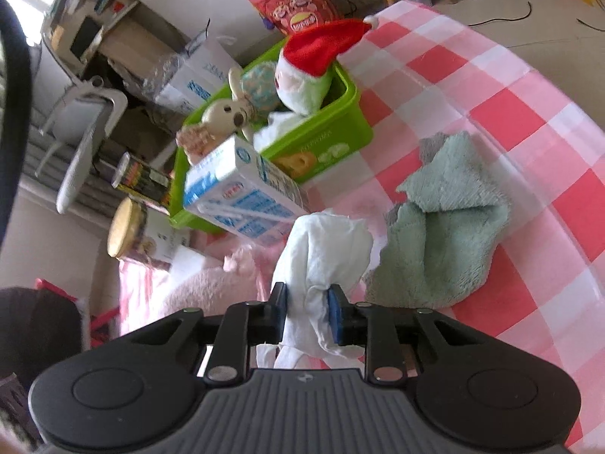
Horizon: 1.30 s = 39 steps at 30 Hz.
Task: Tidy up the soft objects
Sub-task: 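Lift the pink plush with the left tool toward the bin while the right carries the cloth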
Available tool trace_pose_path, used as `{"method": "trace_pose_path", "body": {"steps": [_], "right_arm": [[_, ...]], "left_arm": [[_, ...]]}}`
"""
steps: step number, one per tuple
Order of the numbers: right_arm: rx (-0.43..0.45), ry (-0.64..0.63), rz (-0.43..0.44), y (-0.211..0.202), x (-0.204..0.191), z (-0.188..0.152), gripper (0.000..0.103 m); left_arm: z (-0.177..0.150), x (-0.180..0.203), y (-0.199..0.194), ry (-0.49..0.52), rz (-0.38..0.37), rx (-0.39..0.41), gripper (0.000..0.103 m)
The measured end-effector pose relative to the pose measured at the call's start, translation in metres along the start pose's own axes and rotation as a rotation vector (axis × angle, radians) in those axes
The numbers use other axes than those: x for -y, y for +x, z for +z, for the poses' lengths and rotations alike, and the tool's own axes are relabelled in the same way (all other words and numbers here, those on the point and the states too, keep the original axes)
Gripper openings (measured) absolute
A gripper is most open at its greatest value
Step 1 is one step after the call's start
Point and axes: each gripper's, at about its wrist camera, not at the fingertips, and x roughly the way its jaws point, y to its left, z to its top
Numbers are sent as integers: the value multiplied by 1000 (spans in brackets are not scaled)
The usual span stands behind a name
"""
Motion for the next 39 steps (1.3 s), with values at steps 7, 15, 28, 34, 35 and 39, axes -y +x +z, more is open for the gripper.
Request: {"method": "trace_pose_path", "body": {"steps": [7,15,28,34,35,39], "right_arm": [[79,35,35,-30,3,4,1],[185,73,84,-60,0,20,1],[277,-31,145,-43,-32,90,1],[291,-93,207,2,-41,126,1],[289,-103,214,9,-42,130,1],[270,-168,202,40,-42,143,1]], "left_arm": [[8,-7,-23,-71,15,50,42],[22,-7,-39,-114,79,133,42],[110,8,0,76,208,166,42],[149,18,49,207,282,147,42],[153,20,57,227,286,137,42],[160,25,96,295,306,76,42]]}}
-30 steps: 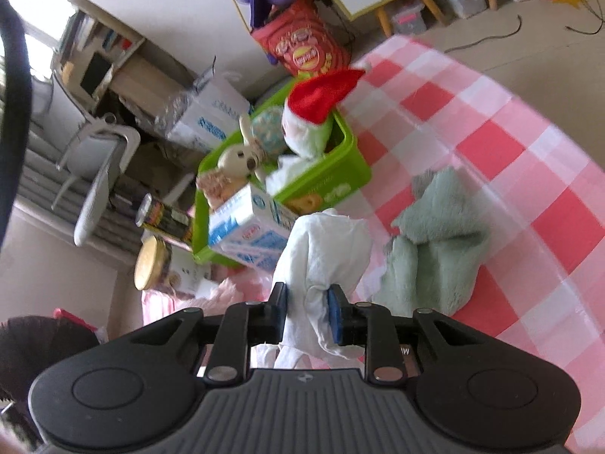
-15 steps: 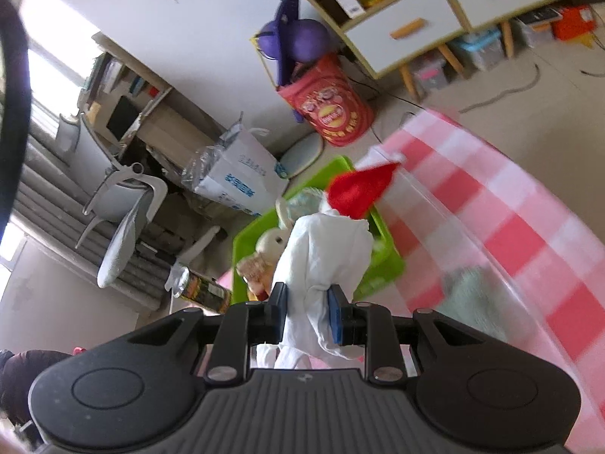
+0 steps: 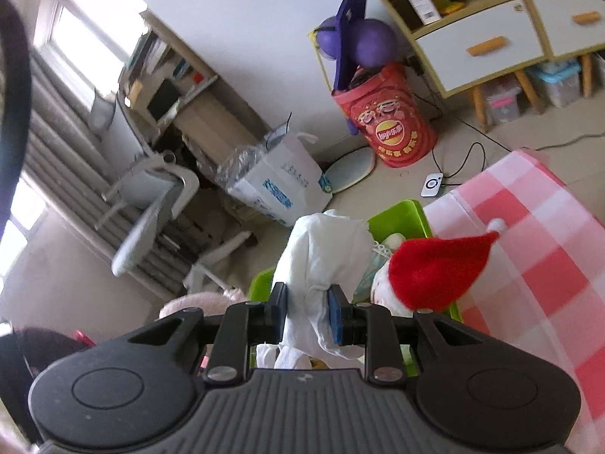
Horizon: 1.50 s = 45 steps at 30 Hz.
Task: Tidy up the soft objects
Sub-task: 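Lift the pink plush with the left tool toward the bin while the right carries the cloth, then open the left tool over the green bin dropping the pink plush while the right drops the cloth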
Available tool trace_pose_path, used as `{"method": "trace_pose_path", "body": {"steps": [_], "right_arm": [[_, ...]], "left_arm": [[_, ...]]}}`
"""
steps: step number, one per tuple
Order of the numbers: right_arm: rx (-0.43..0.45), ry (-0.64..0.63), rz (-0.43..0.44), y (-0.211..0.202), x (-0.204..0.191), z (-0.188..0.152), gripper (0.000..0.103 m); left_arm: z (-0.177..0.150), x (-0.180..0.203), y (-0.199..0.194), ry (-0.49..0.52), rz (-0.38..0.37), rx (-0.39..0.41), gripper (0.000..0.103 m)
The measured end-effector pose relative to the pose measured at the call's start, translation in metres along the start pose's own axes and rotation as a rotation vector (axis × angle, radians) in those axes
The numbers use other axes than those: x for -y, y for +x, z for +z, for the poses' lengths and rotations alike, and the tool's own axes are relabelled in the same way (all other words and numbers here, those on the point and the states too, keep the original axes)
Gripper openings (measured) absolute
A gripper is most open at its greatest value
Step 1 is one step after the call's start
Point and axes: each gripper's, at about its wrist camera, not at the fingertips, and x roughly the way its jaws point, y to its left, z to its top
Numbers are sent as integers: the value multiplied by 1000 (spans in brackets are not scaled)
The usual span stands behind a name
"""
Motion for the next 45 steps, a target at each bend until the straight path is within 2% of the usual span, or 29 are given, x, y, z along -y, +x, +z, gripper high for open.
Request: {"method": "trace_pose_path", "body": {"steps": [6,11,15,18,20,22,24,28,34,45], "right_arm": [[-62,-62,11,35,5,-6,1],[-98,-99,-12,52,3,-15,1],[-127,-133,-48,63,2,-23,2],[-136,-129,-57,65,4,-27,3],[-133,-119,-57,62,4,-26,5],[-126,-107,-51,58,4,-22,8],[-120,-106,-38,52,1,-19,14],[-105,-121,-36,34,-4,-19,22],[-80,-159,-73,-3,-17,-20,31],[-83,-146,-156,-62,-19,-35,36]], "left_arm": [[1,19,35,110,10,-64,42],[-4,27,56,119,5,-129,43],[-11,27,66,85,-29,-176,43],[-11,25,65,79,-24,-164,48],[-11,22,59,69,-18,-143,51],[-9,21,50,73,-3,-120,64],[-7,21,36,84,-1,-98,64],[-8,18,9,50,-10,-74,73],[-19,1,-24,-27,-18,-69,77],[-49,-20,-79,-150,-69,-57,81]]}}
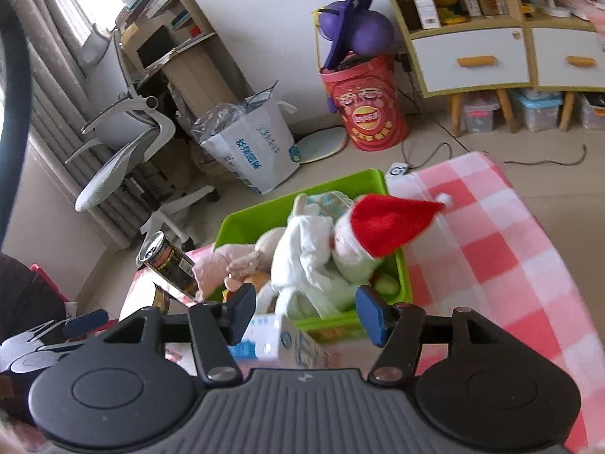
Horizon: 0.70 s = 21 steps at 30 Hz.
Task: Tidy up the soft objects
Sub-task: 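Open the left tool over the green bin dropping the pink plush while the right drops the cloth, then withdraw both open tools from the bin toward the brown puffs on the table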
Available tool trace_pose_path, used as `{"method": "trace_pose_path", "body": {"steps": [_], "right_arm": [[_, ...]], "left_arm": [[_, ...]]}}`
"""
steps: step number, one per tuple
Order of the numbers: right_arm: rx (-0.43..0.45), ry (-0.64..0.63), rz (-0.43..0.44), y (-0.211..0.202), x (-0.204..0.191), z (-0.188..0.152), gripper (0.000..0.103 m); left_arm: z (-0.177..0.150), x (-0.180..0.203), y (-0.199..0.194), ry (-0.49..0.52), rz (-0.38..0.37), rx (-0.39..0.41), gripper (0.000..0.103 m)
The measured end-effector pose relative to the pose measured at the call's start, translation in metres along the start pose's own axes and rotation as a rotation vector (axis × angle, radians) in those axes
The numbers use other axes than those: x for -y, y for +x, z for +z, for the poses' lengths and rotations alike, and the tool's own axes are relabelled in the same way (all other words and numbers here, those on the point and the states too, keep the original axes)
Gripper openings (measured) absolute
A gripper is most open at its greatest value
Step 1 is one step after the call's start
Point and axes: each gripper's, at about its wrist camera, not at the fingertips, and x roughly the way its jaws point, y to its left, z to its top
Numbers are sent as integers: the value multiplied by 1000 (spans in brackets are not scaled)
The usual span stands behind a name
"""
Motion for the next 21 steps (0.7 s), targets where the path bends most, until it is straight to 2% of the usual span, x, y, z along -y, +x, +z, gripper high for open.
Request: {"method": "trace_pose_path", "body": {"steps": [4,12,16,21], "right_arm": [[-5,13,-31,-24,3,-12,37],[2,-1,-82,-66,3,-38,46],[6,-22,-83,-81,2,-57,52],[-8,-34,-87,-86,7,-81,54]], "left_arm": [[-14,-1,-21,-27,-27,16,87],[-52,-2,-51,-88,-76,7,90],[-71,-4,-62,-85,-72,11,93],[-101,-12,-63,-85,-47,11,97]]}}
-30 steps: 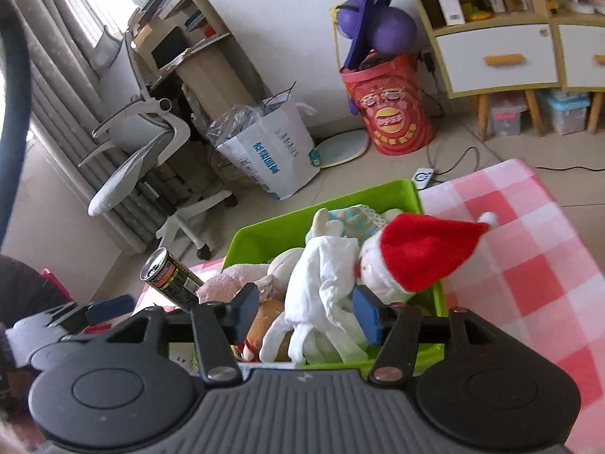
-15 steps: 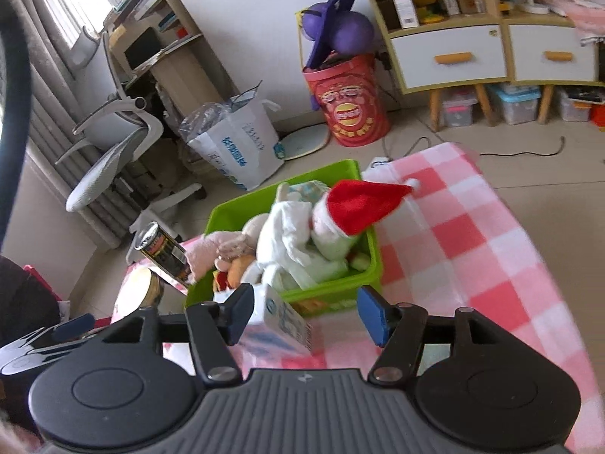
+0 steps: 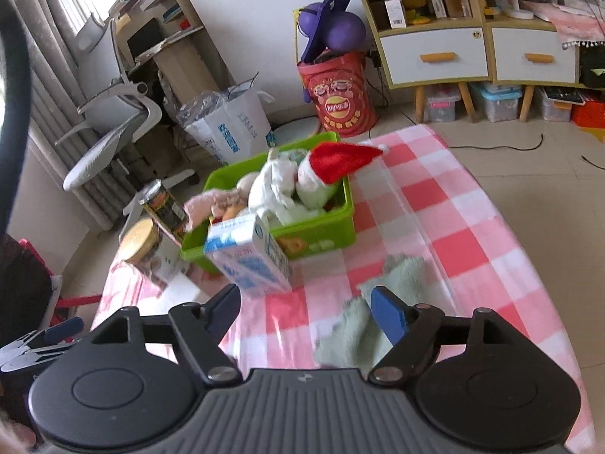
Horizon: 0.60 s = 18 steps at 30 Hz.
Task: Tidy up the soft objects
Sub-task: 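Withdraw both open tools from the bin toward the brown puffs on the table, then grasp a brown round puff with the left tool while the right grasps the Milk tea puff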
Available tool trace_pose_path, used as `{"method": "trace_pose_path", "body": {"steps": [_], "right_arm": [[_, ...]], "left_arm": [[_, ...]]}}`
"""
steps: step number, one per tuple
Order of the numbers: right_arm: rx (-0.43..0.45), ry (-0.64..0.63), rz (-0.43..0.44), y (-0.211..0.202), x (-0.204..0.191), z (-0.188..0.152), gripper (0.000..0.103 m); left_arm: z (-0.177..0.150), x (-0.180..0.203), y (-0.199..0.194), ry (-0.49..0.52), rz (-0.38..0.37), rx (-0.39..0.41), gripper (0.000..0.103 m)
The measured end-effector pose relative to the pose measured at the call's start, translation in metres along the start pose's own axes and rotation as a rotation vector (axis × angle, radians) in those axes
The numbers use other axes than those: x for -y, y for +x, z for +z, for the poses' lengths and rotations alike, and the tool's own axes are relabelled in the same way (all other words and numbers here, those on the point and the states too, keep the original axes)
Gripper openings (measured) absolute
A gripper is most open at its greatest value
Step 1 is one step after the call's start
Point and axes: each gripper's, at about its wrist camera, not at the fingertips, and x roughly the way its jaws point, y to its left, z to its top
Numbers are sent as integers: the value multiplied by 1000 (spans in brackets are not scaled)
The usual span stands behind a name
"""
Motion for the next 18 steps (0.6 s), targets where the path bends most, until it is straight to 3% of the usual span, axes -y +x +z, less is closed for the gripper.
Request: {"method": "trace_pose_path", "body": {"steps": [7,10,12,18], "right_arm": [[-5,-27,-61,5,14,-21,63],[-38,-23,-150,17,17,-33,63],[-77,-40,-147,23,18,-41,63],[-102,-186,-164,33,12,-69,64]], "left_arm": [[-22,-13,15,-55,-13,-63,98],[-39,-15,31,-125,-66,-150,98],[-48,-11,39,-133,-89,-194,98],[-67,-4,47,-116,-97,-185,98]]}}
